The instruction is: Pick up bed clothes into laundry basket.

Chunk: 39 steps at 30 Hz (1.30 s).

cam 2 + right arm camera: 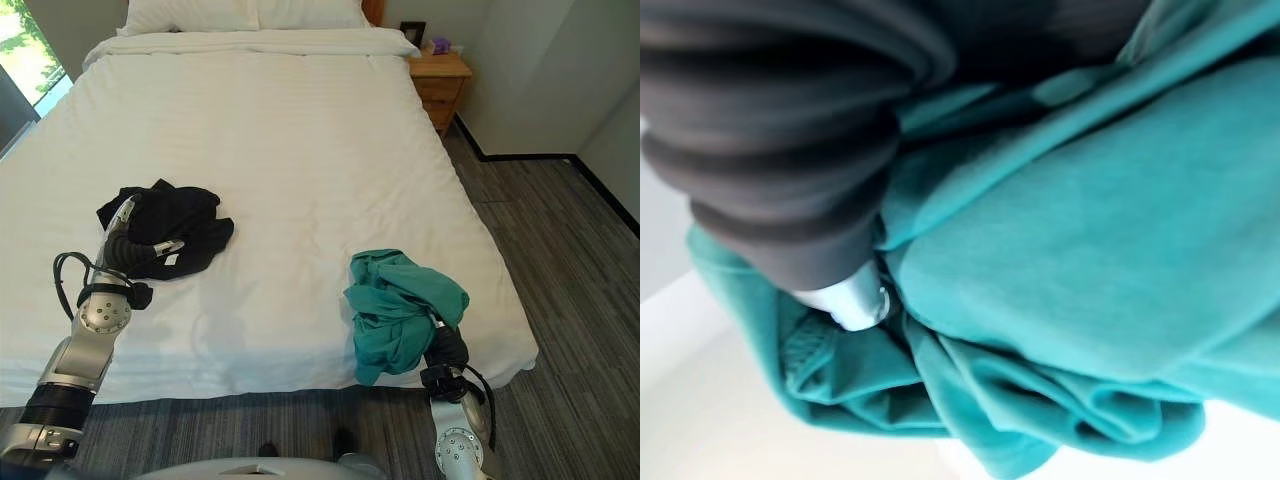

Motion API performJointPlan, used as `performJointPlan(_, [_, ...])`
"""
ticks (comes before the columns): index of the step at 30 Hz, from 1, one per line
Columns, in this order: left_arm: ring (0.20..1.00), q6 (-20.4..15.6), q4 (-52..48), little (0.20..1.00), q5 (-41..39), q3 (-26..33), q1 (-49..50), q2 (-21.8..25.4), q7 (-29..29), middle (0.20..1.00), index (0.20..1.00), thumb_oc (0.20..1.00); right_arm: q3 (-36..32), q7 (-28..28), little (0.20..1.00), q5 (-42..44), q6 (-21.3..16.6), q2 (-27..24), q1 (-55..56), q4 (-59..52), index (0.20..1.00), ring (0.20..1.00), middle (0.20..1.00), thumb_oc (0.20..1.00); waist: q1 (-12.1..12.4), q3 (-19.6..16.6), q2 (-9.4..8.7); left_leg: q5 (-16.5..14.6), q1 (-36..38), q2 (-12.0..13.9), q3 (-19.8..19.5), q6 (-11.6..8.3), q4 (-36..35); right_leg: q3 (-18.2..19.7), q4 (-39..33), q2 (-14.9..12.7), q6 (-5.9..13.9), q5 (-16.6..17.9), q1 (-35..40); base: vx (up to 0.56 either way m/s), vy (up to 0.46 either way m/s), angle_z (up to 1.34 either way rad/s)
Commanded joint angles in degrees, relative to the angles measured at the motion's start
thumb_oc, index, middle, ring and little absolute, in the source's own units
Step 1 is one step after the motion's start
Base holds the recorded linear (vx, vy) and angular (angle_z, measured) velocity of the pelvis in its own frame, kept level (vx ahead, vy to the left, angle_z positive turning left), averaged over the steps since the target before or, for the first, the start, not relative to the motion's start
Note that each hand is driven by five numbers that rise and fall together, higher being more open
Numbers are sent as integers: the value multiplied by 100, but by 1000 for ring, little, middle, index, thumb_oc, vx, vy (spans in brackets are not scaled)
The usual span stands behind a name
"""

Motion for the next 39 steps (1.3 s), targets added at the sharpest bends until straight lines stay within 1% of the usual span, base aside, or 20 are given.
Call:
performJointPlan(1, [1000,-27,353,1000,588,-2,-892,363,185,1000,1000,1000,-100,235,200,-219,-138,-208,-106,-333,200,200,200,200,50,-74,-42,26,152,385,-421,-551,27,140,91,-161,429,62,158,0,0,0])
performJointPlan(5, [1000,97,436,1000,837,-81,-1071,411,221,1000,1000,1000,-104,235,200,-220,-139,-206,-85,-300,200,200,200,200,37,-71,-45,20,155,383,-421,-552,27,140,91,-161,436,57,163,0,0,0])
performJointPlan(7, [1000,449,749,1000,1507,-267,-1568,610,228,1000,1000,1000,-87,231,200,-268,-125,-250,-88,-306,200,200,200,200,-3,-65,-45,9,160,387,-399,-553,27,159,91,-162,452,61,152,16,2,-1])
performJointPlan(9, [1000,639,929,1000,1832,-409,-1924,751,101,1000,1000,1000,-90,254,200,-295,-112,-296,-82,-334,200,200,200,200,-36,-56,-40,5,147,384,-389,-551,27,171,91,-154,456,66,122,0,0,0])
performJointPlan(10, [1000,813,1189,1000,2137,-709,-2505,927,-11,1000,1000,1000,-62,244,200,-311,-98,-361,-116,-353,200,200,200,200,-75,-23,-33,13,97,389,-385,-550,27,184,91,-154,466,80,61,0,0,0])
performJointPlan(11, [1000,812,1208,1000,2136,-727,-2534,927,-6,1000,1000,1000,-69,243,200,-311,-98,-354,-123,-351,200,200,200,200,-69,-19,-38,14,92,389,-386,-550,27,183,91,-154,466,81,57,0,0,0])
performJointPlan(13, [1000,945,1577,1000,2292,-1033,-3070,1040,-80,1000,1000,1000,15,243,200,-298,-94,-418,-154,-351,200,200,200,200,-128,-8,-22,28,55,395,-363,-553,27,193,91,-149,476,91,17,0,0,0])
performJointPlan(14, [1000,977,1904,1000,2272,-1264,-3433,1060,-75,1000,1000,1000,29,241,200,-288,-95,-427,-199,-338,200,200,200,200,-140,18,-32,38,28,400,-357,-557,27,194,91,-145,483,105,-17,0,0,0])
performJointPlan(16, [1000,1094,2636,1000,2351,-1794,-4141,1216,-296,1000,1000,1000,151,261,200,-274,-103,-534,-266,-326,200,200,200,200,-224,61,-3,64,-22,409,-321,-561,27,223,91,-136,504,128,-84,-7,4,-3])
performJointPlan(17, [1000,1082,2701,1000,2335,-1854,-4223,1210,-277,1000,1000,1000,134,262,200,-274,-105,-509,-281,-321,200,200,200,200,-205,73,-23,65,-28,409,-320,-562,27,223,91,-137,504,129,-91,-9,13,-8])
performJointPlan(18, [1000,1127,2969,1000,2436,-2065,-4433,1260,-435,1000,1000,1000,194,278,200,-271,-97,-551,-300,-327,200,200,200,200,-244,79,-4,68,-36,411,-301,-563,27,234,91,-133,515,140,-115,-9,7,-7])
performJointPlan(20, [1000,1188,3734,1000,2538,-2660,-5227,1213,-586,1000,1000,1000,338,314,200,-273,-118,-627,-352,-326,200,200,200,200,-314,146,-30,88,-104,429,-247,-566,27,280,91,-118,539,185,-229,-27,6,-15])
performJointPlan(21, [1000,1179,3773,1000,2527,-2693,-5271,1202,-572,1000,1000,1000,329,315,200,-272,-121,-614,-361,-322,200,200,200,200,-303,151,-39,89,-110,429,-247,-566,27,281,91,-118,539,187,-236,-44,9,-23])
performJointPlan(22, [1000,1199,4371,1000,2723,-3149,-5733,1109,-667,1000,1000,1000,407,323,200,-228,-157,-692,-412,-296,200,200,200,200,-397,197,-49,115,-176,442,-214,-569,27,308,91,-99,560,218,-323,-25,8,-15])
performJointPlan(23, [1000,1183,4436,1000,2708,-3205,-5806,1085,-645,1000,1000,1000,390,325,200,-226,-160,-666,-427,-288,200,200,200,200,-378,203,-69,118,-189,441,-213,-569,27,309,91,-100,560,220,-336,-50,9,-9])
performJointPlan(26, [1000,1200,5354,1000,3212,-4042,-6542,970,-754,1000,1000,1000,466,379,200,-53,-241,-724,-551,-234,200,200,200,200,-531,259,-147,145,-308,496,-65,-570,27,445,91,-41,604,312,-544,-40,10,-23])
performJointPlan(27, [1000,1170,5735,1000,3536,-4452,-6799,940,-874,1000,1000,1000,462,397,200,35,-316,-775,-630,-173,200,200,200,200,-640,277,-219,144,-351,541,51,-569,27,573,91,15,644,382,-664,-12,14,-33])
performJointPlan(30, [1000,1139,6067,1000,3646,-4672,-6888,1003,-961,1000,1000,1000,459,386,200,146,-376,-761,-675,-163,200,200,200,200,-673,259,-302,135,-357,580,168,-572,27,664,91,56,673,429,-741,35,4,-35])
performJointPlan(32, [1000,1110,6449,1000,3753,-4814,-6845,970,-1176,1000,1000,1000,449,390,200,219,-422,-760,-684,-211,200,200,200,200,-745,274,-360,92,-293,580,271,-572,27,758,91,67,694,436,-756,62,29,-39])
performJointPlan(39, [1000,1007,6581,1000,3771,-4848,-6783,829,-1376,1000,1000,1000,464,383,200,244,-454,-709,-659,-239,200,200,200,200,-753,280,-325,-7,-140,551,305,-574,27,785,91,56,695,356,-683,45,21,-11])
